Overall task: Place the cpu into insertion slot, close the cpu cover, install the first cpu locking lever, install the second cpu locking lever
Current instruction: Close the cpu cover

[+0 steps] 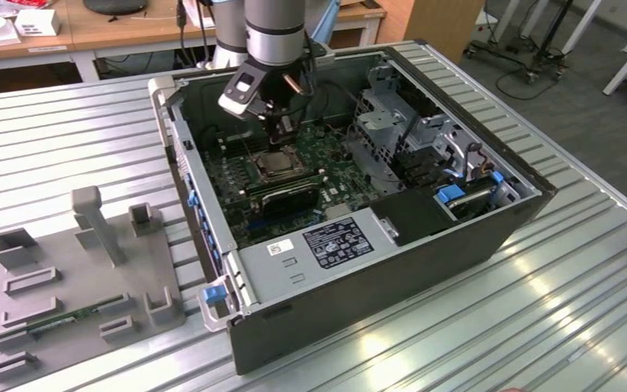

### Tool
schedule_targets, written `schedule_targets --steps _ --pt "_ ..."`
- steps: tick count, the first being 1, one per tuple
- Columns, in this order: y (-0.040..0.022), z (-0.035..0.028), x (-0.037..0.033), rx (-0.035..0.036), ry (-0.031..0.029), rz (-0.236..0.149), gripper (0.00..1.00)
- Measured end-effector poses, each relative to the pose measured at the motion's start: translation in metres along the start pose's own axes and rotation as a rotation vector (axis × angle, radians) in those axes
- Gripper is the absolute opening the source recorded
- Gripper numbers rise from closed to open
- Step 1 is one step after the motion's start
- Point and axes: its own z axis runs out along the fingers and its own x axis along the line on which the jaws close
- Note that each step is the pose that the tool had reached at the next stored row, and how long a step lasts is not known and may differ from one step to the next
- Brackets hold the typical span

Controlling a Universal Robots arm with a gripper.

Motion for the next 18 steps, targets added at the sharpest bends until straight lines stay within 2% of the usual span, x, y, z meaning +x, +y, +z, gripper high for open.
schedule_targets --steps 6,18 --pt "-0.0001 0.0001 0.0000 0.0000 0.0003 -0.010 0.11" --pt "-0.0002 0.0028 0.0000 0.0020 0.0076 -0.226 0.11"
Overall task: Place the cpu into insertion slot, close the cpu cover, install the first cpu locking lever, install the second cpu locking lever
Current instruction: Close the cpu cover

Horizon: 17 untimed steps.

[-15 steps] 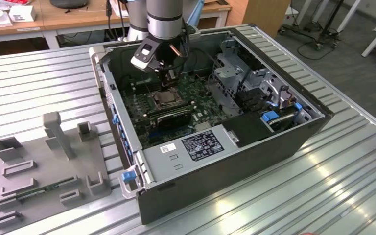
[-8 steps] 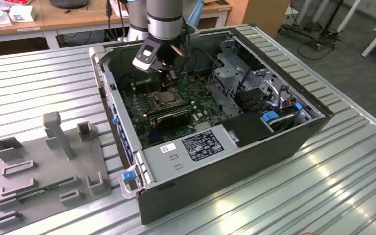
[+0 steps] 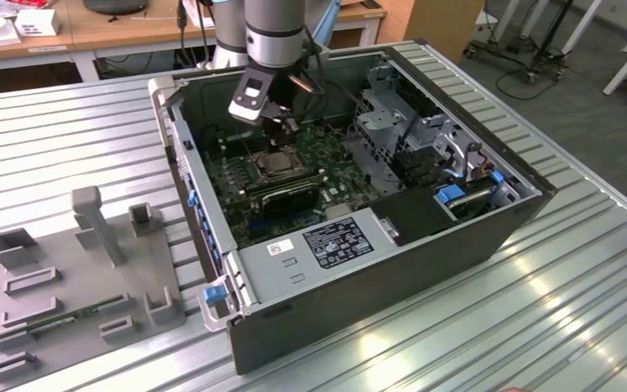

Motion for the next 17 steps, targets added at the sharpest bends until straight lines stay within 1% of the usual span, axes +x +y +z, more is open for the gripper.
schedule_targets --steps 8,12,17 --pt "-0.0001 0.0017 0.0000 0.0015 0.0047 -0.144 0.11" --pt "-0.0001 0.0018 0.0000 0.0014 0.0052 -0.154 0.11" --pt "-0.0001 0.0018 0.0000 0.0015 0.0052 -0.155 0.11"
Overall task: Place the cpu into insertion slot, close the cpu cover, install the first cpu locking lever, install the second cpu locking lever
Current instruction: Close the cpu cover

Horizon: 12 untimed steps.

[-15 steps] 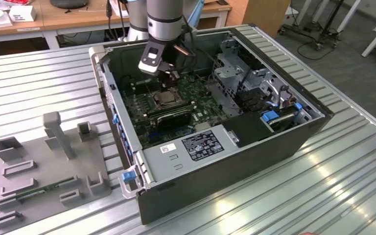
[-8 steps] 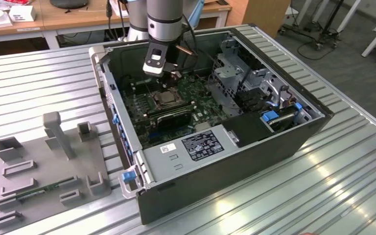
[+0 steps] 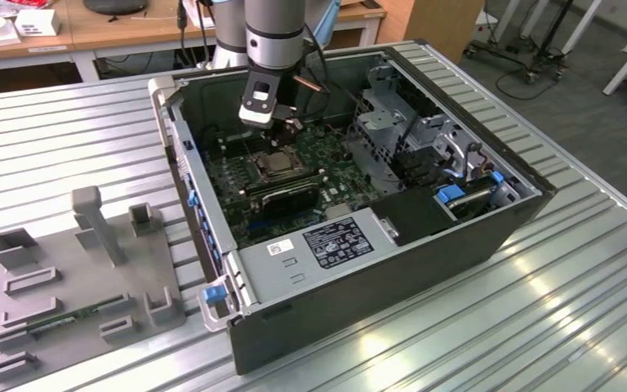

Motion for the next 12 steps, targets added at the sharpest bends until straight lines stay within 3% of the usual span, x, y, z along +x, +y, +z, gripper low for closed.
schedule_targets --steps 7,12 --pt "0.0000 0.0001 0.0000 -0.0001 0.0004 -0.005 0.11" --pt "-0.0001 0.0006 0.0000 0.0003 0.0035 -0.073 0.11"
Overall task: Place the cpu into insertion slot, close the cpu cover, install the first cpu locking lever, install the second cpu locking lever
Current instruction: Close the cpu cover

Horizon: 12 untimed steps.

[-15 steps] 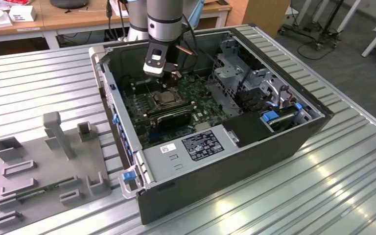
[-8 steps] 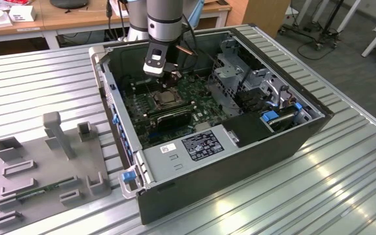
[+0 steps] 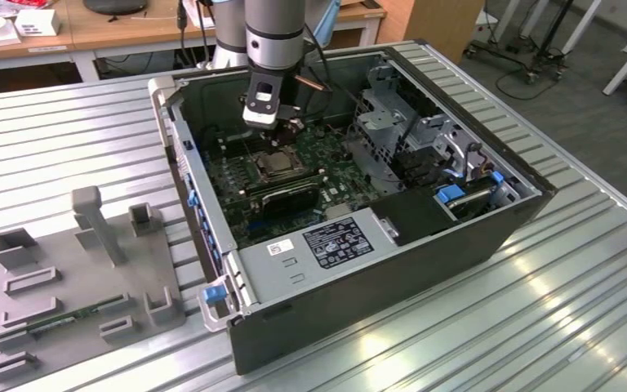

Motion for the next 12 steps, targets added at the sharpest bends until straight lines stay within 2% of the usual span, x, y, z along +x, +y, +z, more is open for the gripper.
schedule_targets --steps 12 --pt "0.0000 0.0013 0.0000 0.0020 0.0068 -0.199 0.11"
